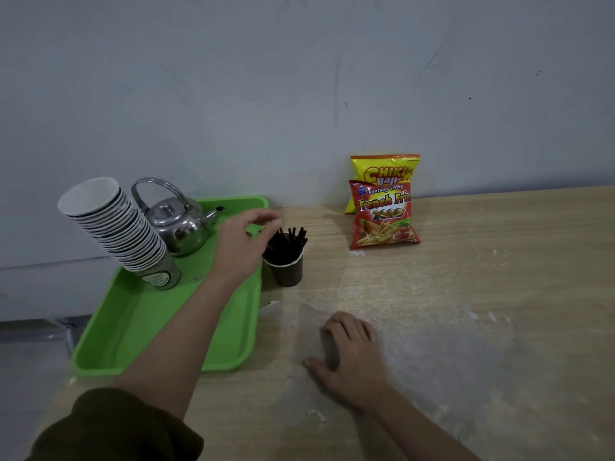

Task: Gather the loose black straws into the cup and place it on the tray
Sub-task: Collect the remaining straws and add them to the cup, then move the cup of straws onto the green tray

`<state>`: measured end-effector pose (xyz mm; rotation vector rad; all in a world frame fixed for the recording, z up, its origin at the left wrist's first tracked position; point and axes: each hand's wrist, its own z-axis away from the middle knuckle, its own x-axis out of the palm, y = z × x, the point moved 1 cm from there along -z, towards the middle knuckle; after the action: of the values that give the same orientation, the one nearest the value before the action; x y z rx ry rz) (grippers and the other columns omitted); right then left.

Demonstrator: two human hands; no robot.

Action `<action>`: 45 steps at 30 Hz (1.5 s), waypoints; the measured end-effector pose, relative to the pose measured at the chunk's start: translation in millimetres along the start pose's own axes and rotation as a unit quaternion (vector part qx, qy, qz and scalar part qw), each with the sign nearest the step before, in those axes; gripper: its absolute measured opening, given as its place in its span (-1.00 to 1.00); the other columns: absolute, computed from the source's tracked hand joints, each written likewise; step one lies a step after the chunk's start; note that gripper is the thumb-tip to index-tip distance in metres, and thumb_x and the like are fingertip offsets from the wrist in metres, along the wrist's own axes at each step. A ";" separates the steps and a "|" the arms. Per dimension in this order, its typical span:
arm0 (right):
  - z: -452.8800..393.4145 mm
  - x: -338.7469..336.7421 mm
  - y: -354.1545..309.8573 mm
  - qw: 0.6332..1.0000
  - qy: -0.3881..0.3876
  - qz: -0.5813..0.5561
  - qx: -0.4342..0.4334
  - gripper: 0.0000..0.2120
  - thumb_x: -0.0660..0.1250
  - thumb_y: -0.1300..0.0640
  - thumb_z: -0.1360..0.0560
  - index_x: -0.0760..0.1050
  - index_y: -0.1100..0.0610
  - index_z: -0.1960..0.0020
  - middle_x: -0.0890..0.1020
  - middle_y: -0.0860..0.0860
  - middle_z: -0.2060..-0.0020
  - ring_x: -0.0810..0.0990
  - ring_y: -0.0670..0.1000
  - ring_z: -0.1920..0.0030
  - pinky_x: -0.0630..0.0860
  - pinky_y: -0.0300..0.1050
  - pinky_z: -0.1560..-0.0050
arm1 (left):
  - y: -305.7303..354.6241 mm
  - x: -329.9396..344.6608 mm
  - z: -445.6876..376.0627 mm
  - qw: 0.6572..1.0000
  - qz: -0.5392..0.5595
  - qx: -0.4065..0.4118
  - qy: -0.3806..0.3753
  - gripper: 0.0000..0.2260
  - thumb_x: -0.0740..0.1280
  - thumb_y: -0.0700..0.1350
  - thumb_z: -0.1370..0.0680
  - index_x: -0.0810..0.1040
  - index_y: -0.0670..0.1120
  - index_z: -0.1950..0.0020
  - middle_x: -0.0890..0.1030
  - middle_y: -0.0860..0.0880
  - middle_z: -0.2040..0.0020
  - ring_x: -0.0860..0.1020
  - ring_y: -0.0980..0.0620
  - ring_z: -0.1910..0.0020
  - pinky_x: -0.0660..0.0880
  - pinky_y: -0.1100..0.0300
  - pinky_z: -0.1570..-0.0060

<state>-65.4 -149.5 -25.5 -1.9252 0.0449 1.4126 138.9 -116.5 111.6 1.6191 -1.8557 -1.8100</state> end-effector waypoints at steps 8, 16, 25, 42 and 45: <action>-51.6 -9.5 -4.0 0.987 -0.005 -0.151 0.054 -0.73 0.37 0.16 -0.42 0.45 0.17 -0.10 0.54 0.07 -0.03 0.48 0.05 -0.06 0.47 -0.03 -0.10 | -27.7 1.8 39.4 0.976 0.140 -0.139 0.092 -0.85 0.19 -0.21 -0.55 0.53 -0.02 0.00 0.58 -0.02 0.03 0.52 -0.01 -0.03 0.45 0.01 -0.11; -116.3 2.8 -25.5 0.954 -0.007 -0.278 0.107 -0.22 0.55 0.19 -0.28 0.20 0.19 -0.37 0.45 0.15 -0.28 0.44 0.10 -0.27 0.42 -0.01 -0.27 | -50.8 12.9 60.4 0.964 0.143 -0.216 0.065 -0.83 0.21 -0.24 -0.54 0.52 -0.12 -0.07 0.57 -0.04 -0.01 0.51 0.01 -0.06 0.46 0.08 -0.13; -147.1 24.1 -27.5 0.930 0.101 -0.343 0.088 -0.38 0.54 0.31 -0.24 0.35 0.07 -0.20 0.56 0.05 -0.03 0.57 0.02 -0.05 0.40 -0.57 0.04 | -71.8 15.4 37.4 0.962 0.153 -0.219 0.062 -0.84 0.22 -0.23 -0.54 0.54 -0.05 0.00 0.59 0.08 0.05 0.51 0.18 -0.02 0.45 0.15 -0.05; -263.9 32.5 -2.7 0.927 0.150 -0.336 0.077 -0.32 0.53 0.25 -0.21 0.32 0.11 -0.24 0.54 0.14 -0.10 0.54 0.12 -0.10 0.51 0.19 -0.15 | -92.4 36.7 -22.6 0.970 0.156 -0.184 0.029 -0.81 0.24 -0.29 -0.51 0.54 -0.03 0.05 0.58 0.08 0.09 0.50 0.24 0.04 0.40 0.58 0.13; -267.8 33.7 -2.6 0.929 0.147 -0.333 0.067 -0.31 0.53 0.23 -0.21 0.31 0.12 -0.26 0.52 0.14 -0.13 0.51 0.12 -0.14 0.48 0.18 -0.19 | -94.6 38.8 -27.0 0.971 0.153 -0.184 0.021 -0.81 0.24 -0.29 -0.51 0.54 -0.03 0.05 0.58 0.07 0.07 0.50 0.24 0.03 0.40 0.58 0.14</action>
<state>166.4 -287.6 -19.0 -1.7781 -0.3333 0.6496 196.2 -136.9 25.1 1.1644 -1.5310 -1.8267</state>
